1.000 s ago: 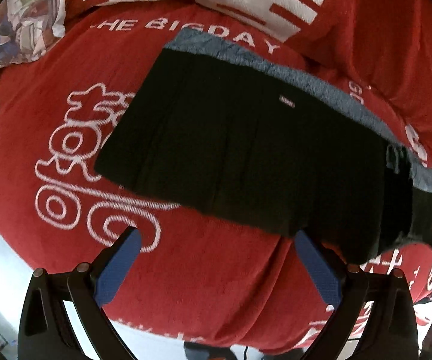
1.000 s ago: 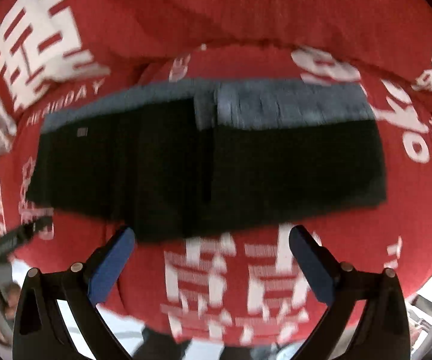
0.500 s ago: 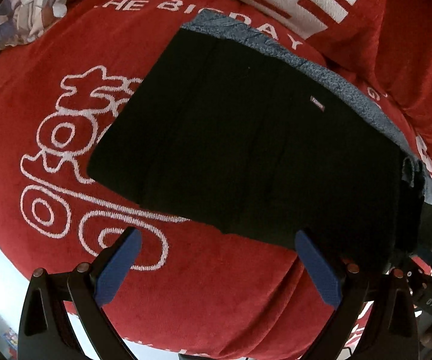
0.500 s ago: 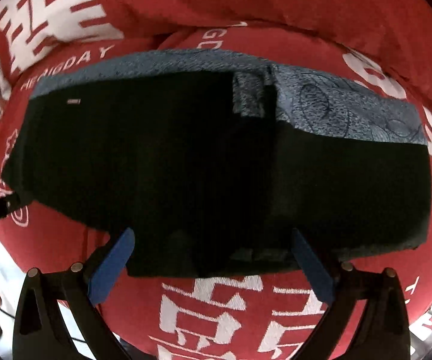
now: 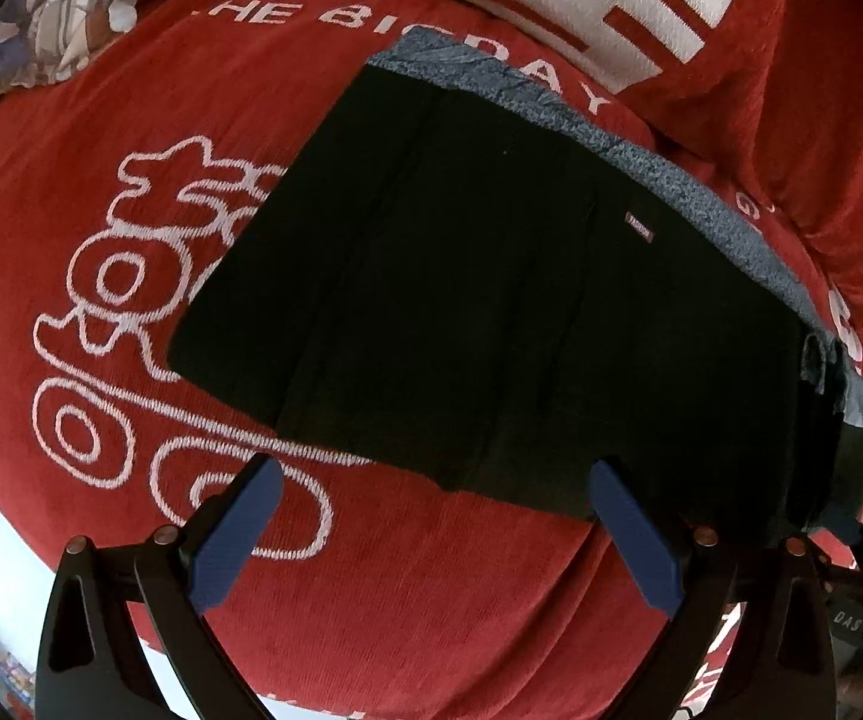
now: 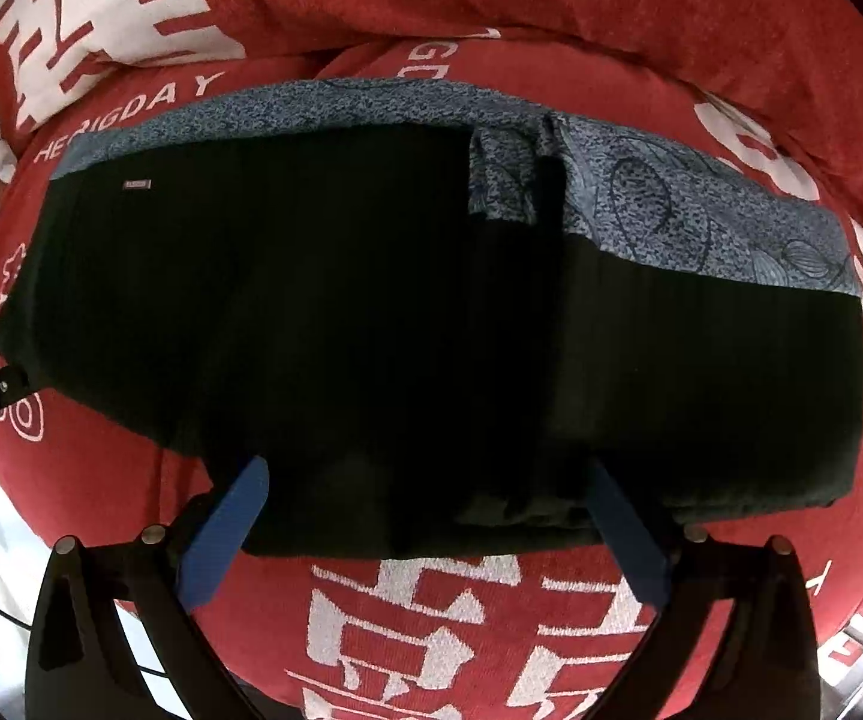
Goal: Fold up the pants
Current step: 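Grasp the folded trousers' end with the left gripper while the right gripper grasps beside it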
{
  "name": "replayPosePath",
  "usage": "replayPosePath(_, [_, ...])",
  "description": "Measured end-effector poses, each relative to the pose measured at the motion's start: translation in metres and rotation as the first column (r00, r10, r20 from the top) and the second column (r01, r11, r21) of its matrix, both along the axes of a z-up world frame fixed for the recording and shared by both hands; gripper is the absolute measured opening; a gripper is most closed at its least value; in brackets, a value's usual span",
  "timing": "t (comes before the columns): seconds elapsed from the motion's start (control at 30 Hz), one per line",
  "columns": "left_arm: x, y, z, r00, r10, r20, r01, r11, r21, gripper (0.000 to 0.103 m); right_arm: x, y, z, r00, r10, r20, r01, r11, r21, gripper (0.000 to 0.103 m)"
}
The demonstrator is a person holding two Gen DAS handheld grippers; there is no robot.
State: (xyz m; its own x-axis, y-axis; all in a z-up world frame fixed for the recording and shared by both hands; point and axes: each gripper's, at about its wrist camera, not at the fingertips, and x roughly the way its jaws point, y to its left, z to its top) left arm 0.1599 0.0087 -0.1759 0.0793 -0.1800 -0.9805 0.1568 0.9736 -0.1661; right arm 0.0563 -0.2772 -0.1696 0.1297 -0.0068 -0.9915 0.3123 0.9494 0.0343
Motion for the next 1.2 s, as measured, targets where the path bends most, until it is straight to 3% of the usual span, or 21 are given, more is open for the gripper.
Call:
replayPosePath(0.2, [0.003, -0.004, -0.002, 1.0, 0.007, 0.005, -0.007, 1.0, -0.018, 0.103, -0.001, 0.002, -0.001, 1.0, 0.006, -0.002, -0.006, 1.0, -0.005, 0.103])
replayPosePath(0.33, [0.006, 0.01, 0.003, 0.998, 0.06, 0.002, -0.06, 0.99, -0.124, 0.103, -0.002, 0.003, -0.001, 1.0, 0.023, -0.006, -0.023, 1.0, -0.008, 0.103])
replayPosePath(0.47, [0.008, 0.029, 0.0, 0.991, 0.128, -0.041, -0.134, 0.96, -0.247, 0.103, -0.004, 0.004, -0.001, 1.0, 0.03, -0.001, -0.03, 1.0, 0.0, 0.103])
replayPosePath(0.6, [0.006, 0.034, -0.008, 0.991, 0.121, -0.059, -0.134, 0.931, -0.34, 0.103, -0.005, 0.003, -0.001, 0.999, 0.04, -0.001, -0.04, 0.999, -0.001, 0.103])
replayPosePath(0.7, [0.008, 0.032, -0.015, 0.987, 0.137, -0.078, -0.157, 0.89, -0.429, 0.103, -0.005, 0.003, -0.001, 0.999, 0.046, 0.0, -0.046, 0.999, 0.001, 0.103])
replayPosePath(0.97, [0.008, 0.029, -0.023, 0.976, 0.21, -0.057, -0.211, 0.841, -0.499, 0.103, -0.008, 0.003, 0.0, 0.998, 0.053, 0.018, -0.053, 0.999, 0.0, 0.103])
replayPosePath(1.07, [0.009, 0.033, -0.02, 0.963, 0.255, -0.092, -0.263, 0.797, -0.544, 0.103, -0.009, 0.004, 0.0, 0.998, 0.056, 0.021, -0.056, 0.998, -0.002, 0.103])
replayPosePath(1.13, [0.01, 0.034, -0.008, 0.958, 0.277, -0.069, -0.264, 0.763, -0.591, 0.103, -0.009, 0.003, 0.001, 0.998, 0.06, 0.018, -0.06, 0.998, 0.003, 0.103])
replayPosePath(1.2, [0.012, 0.032, -0.003, 0.962, 0.272, -0.023, -0.231, 0.768, -0.598, 0.103, -0.008, 0.004, 0.001, 0.997, 0.072, 0.013, -0.072, 0.997, 0.004, 0.103])
